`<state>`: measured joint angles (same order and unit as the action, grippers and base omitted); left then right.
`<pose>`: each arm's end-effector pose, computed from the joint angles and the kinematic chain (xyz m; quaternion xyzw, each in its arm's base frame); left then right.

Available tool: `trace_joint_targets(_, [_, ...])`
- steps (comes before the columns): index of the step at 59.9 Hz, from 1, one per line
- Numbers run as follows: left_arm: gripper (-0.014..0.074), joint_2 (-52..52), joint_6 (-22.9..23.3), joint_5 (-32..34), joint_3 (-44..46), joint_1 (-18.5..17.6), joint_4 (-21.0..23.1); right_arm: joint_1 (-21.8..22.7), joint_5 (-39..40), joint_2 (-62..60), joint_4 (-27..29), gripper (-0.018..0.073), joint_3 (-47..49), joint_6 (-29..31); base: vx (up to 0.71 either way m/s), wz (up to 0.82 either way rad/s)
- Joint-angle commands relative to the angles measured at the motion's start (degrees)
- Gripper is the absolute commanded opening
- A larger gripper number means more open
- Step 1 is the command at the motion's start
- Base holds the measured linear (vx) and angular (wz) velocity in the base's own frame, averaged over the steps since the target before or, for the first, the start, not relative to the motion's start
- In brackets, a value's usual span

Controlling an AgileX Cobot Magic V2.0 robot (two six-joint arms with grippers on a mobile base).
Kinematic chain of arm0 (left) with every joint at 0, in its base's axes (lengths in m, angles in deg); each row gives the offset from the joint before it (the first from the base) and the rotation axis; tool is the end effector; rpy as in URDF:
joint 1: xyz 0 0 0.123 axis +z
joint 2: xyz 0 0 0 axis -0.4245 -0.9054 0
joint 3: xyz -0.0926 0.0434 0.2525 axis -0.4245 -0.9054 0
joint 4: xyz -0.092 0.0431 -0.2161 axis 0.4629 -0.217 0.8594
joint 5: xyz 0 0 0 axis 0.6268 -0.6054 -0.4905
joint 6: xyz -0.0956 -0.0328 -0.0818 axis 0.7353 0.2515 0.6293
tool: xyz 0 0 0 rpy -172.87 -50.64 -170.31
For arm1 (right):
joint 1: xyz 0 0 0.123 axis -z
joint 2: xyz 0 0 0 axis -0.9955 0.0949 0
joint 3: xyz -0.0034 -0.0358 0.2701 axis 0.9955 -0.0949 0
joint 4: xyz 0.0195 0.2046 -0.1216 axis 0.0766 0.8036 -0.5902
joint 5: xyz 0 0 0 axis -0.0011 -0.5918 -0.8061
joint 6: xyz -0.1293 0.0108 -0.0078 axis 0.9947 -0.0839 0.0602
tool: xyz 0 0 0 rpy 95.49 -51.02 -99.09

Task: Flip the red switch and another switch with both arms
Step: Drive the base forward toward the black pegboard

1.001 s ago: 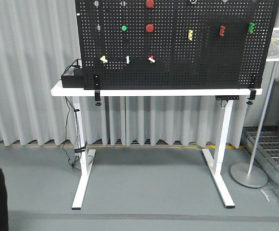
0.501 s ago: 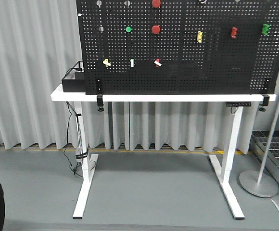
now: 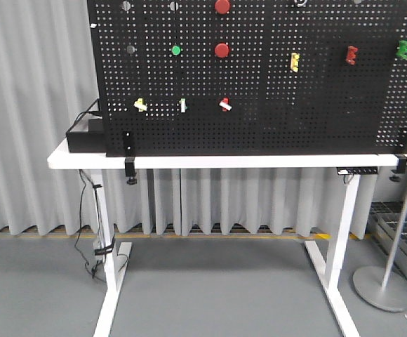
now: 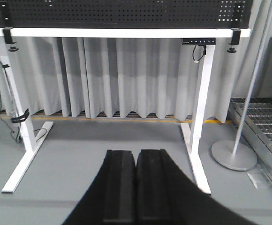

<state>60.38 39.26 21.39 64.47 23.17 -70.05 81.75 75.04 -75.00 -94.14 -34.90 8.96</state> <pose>0.0937 -0.0051 0.1792 0.0321 0.7582 -0.0038 0.6512 0.0936 0.0007 0.1762 -0.0162 0.7625 -0.0013 0.6468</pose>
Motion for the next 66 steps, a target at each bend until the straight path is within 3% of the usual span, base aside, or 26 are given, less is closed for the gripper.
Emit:
trace_joint_targets(1, [0.0002,1.0,0.2,4.6,-1.1,0.1,0.2,0.2,4.7,-0.3,-0.4,-0.0006,-0.3,0.5,0.41,-0.02])
trace_joint_targets(66, [0.0002,1.0,0.2,4.6,-1.1,0.1,0.2,0.2,4.7,-0.3,-0.4,-0.0006,-0.3,0.5,0.44,-0.01])
